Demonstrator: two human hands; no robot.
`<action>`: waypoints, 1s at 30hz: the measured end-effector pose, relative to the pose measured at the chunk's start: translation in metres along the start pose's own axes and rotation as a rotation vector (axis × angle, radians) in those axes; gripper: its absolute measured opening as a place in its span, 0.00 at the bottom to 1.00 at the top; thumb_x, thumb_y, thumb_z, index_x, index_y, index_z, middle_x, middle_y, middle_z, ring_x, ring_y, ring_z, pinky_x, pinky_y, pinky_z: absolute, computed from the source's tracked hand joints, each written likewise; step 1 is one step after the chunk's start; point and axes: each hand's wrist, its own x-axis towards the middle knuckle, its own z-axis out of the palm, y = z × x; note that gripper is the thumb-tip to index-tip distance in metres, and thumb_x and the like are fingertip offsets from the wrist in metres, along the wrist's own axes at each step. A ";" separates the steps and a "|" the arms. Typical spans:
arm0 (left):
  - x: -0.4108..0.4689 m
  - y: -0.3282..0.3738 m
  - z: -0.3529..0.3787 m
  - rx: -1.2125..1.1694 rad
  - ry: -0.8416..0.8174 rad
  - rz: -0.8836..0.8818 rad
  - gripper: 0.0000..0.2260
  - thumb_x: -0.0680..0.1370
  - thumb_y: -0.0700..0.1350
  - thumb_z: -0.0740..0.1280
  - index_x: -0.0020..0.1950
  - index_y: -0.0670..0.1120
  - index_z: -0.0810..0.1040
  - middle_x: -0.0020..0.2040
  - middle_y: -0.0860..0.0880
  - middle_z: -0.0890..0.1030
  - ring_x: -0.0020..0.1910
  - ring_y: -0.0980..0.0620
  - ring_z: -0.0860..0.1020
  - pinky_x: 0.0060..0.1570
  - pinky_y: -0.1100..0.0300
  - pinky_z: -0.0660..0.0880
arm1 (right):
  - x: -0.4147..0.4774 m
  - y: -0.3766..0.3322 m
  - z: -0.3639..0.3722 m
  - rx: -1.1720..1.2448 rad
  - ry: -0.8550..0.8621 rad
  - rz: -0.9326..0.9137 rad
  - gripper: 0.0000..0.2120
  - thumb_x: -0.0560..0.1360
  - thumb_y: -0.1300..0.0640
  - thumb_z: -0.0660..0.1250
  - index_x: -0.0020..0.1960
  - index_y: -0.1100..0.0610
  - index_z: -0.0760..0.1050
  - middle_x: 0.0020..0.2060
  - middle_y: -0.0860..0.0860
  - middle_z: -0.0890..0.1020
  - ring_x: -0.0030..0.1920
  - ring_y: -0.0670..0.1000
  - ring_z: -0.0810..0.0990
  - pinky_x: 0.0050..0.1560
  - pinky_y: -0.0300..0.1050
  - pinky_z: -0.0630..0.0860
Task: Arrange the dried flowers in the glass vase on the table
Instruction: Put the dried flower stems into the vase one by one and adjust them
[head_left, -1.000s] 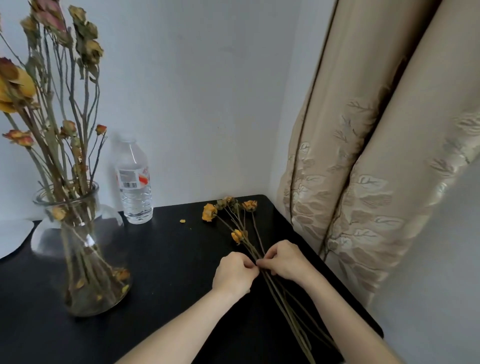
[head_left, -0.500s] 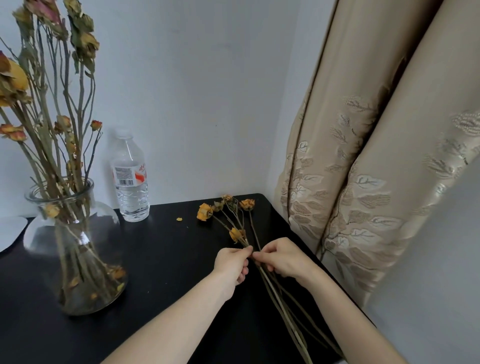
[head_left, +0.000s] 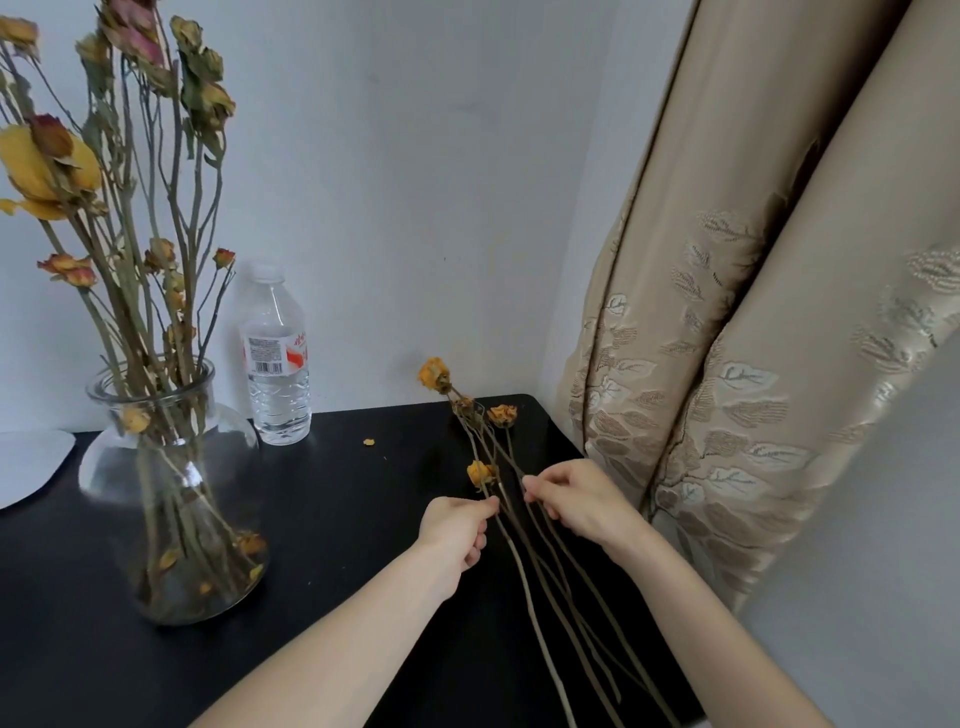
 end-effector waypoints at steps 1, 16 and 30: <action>-0.001 0.002 -0.002 0.006 0.004 0.007 0.05 0.75 0.43 0.68 0.44 0.41 0.79 0.27 0.50 0.68 0.24 0.57 0.65 0.22 0.68 0.63 | 0.000 -0.004 -0.002 0.019 0.008 -0.004 0.14 0.77 0.53 0.63 0.35 0.53 0.79 0.21 0.45 0.72 0.18 0.37 0.69 0.30 0.35 0.63; -0.048 0.038 -0.059 0.251 0.182 0.452 0.06 0.75 0.46 0.68 0.49 0.46 0.80 0.39 0.48 0.78 0.44 0.50 0.78 0.49 0.55 0.75 | -0.011 -0.078 0.001 0.351 0.226 -0.190 0.13 0.78 0.51 0.61 0.39 0.53 0.78 0.25 0.47 0.71 0.26 0.42 0.69 0.33 0.36 0.65; -0.170 0.117 -0.153 0.094 0.371 0.794 0.08 0.71 0.49 0.71 0.48 0.49 0.84 0.47 0.55 0.83 0.50 0.58 0.77 0.47 0.63 0.71 | -0.039 -0.165 0.042 0.561 0.283 -0.416 0.11 0.78 0.53 0.60 0.39 0.52 0.77 0.27 0.48 0.71 0.29 0.44 0.69 0.34 0.35 0.66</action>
